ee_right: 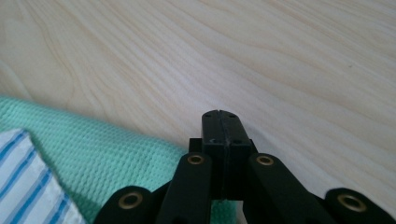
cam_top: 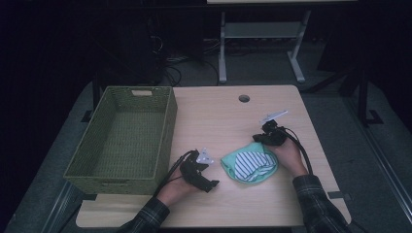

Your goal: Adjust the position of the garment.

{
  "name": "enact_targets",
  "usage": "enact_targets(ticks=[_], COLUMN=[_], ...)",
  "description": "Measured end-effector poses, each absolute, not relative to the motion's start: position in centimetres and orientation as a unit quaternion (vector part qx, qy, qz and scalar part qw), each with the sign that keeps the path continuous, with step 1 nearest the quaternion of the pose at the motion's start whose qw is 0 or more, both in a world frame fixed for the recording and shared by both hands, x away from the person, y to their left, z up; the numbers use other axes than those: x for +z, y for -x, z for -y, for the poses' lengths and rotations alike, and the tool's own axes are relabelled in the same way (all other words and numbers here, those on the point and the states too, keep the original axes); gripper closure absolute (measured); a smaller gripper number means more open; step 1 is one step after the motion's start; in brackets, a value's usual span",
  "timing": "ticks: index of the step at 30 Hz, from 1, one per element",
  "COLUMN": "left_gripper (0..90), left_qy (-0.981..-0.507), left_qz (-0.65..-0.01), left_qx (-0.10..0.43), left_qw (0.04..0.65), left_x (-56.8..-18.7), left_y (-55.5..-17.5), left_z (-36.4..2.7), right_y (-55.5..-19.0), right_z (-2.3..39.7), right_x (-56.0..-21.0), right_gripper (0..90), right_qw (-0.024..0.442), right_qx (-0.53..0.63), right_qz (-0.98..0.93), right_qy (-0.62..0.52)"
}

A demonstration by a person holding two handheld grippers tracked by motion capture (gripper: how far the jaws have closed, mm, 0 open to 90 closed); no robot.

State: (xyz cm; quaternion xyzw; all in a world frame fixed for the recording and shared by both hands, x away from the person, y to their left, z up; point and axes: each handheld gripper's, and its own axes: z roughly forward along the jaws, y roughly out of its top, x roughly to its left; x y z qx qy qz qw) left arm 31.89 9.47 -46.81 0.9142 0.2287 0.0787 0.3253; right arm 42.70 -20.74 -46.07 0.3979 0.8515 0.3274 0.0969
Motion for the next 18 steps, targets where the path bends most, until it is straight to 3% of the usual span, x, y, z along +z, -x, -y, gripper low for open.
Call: enact_targets(ticks=[18], left_gripper=[12.5], left_qy=[-0.915], left_qz=[-0.227], left_qx=[0.079], left_qw=[0.325], left_x=[-46.8], left_y=[-31.9], left_z=[-9.6], right_y=[-38.8], right_z=[23.4], right_x=[-45.6], right_gripper=[89.9], right_qw=[0.105], right_qx=[0.332], right_qz=[-0.855], right_qy=[-0.384])
